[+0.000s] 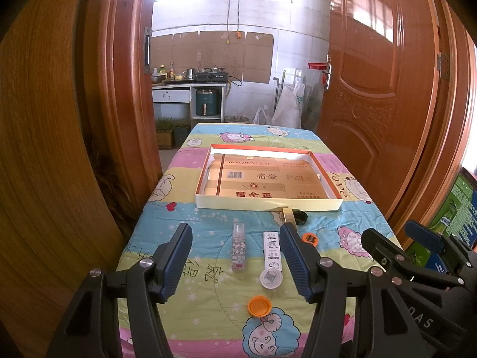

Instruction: Organize rigid objects

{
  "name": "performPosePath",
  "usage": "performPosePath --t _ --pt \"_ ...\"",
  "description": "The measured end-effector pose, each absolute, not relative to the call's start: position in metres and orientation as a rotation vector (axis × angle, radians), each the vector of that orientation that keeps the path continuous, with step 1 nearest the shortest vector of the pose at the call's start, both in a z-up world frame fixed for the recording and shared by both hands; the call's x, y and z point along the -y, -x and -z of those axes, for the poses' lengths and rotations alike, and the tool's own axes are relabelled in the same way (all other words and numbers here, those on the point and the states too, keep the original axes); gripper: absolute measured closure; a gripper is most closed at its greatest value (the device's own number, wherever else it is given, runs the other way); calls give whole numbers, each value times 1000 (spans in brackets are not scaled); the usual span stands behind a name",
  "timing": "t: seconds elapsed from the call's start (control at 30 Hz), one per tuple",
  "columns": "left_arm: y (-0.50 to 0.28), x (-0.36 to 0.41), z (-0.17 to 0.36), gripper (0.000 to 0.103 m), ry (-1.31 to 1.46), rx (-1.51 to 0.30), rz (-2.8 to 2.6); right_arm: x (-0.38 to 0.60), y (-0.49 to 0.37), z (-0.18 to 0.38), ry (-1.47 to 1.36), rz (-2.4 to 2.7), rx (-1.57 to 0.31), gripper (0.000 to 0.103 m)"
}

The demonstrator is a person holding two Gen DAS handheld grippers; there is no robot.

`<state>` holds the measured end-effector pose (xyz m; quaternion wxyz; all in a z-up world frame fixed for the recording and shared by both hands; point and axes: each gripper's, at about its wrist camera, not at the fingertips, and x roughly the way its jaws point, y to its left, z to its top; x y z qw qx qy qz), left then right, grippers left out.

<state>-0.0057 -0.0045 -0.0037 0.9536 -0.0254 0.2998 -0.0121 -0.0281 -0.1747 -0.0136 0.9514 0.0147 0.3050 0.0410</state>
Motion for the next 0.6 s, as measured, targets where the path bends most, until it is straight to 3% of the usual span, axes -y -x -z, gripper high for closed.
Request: performPosePath --t 0.6 --pt "3 -8 23 42 61 -652 72 189 26 37 -47 -109 -650 24"
